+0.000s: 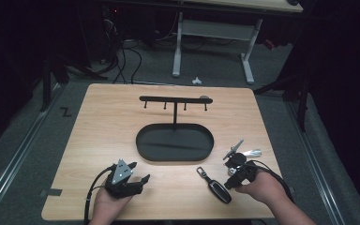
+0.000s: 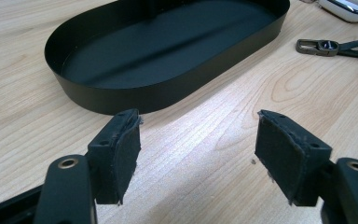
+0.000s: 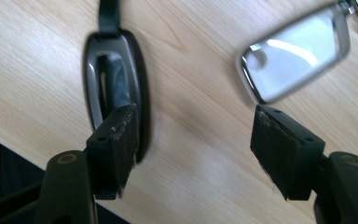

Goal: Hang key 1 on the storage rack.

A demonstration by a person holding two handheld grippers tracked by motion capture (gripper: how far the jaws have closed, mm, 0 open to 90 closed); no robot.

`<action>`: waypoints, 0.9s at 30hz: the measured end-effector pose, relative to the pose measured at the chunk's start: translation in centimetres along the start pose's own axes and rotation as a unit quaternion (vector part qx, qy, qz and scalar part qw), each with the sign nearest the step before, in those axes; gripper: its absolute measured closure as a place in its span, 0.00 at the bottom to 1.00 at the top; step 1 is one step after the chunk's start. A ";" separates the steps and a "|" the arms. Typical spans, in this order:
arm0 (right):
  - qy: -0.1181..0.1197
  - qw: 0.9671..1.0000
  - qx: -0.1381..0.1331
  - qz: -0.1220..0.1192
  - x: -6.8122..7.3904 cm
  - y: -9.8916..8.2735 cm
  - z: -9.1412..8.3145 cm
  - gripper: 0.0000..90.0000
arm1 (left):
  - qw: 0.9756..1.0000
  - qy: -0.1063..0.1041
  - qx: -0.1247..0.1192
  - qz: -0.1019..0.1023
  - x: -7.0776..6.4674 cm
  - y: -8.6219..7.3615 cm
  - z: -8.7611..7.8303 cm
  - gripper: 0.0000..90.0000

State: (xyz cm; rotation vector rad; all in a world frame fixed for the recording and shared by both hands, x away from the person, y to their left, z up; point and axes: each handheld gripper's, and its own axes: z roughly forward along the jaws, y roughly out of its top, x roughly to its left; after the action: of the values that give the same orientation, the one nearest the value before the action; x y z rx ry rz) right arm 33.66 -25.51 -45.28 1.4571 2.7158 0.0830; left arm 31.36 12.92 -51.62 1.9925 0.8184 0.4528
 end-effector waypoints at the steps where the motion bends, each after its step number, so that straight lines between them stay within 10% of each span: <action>1: -0.002 1.000 -0.002 -0.004 0.2 0.2 0.1 0.33 | 1.000 0.000 0.000 0.000 0.0 0.0 0.0 0.35; 13: 0.012 1.000 -0.003 -0.025 2.9 3.5 1.5 0.30 | 1.000 -0.002 0.000 0.002 -0.1 0.0 0.0 0.35; 16: 0.008 0.997 -0.019 -0.071 3.2 4.7 2.2 0.30 | 1.000 -0.002 -0.002 -0.001 0.0 0.0 0.0 0.35; 20: 0.014 0.999 0.001 -0.032 4.2 5.1 2.4 0.31 | 1.000 -0.001 -0.002 0.000 0.1 0.0 0.0 0.35; 21: 0.013 0.998 -0.007 -0.062 3.9 5.4 2.7 0.32 | 1.000 -0.001 -0.003 0.000 0.1 0.0 0.0 0.35; 23: 0.014 1.000 0.017 -0.010 4.6 5.5 2.7 0.36 | 1.000 -0.002 -0.003 0.000 0.1 0.0 0.0 0.35; 24: 0.012 0.999 0.005 -0.052 4.1 5.7 3.1 0.37 | 1.000 -0.002 -0.003 0.000 0.1 0.0 0.0 0.35; 27: 0.010 0.999 0.008 -0.044 4.2 5.9 3.4 0.40 | 1.000 -0.003 -0.004 0.001 0.1 0.0 0.0 0.35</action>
State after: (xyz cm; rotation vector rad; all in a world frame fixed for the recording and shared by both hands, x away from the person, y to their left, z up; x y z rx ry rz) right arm 36.57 -18.69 -48.35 1.3459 2.7992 0.0726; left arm 31.46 12.99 -51.60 1.9876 0.8100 0.4514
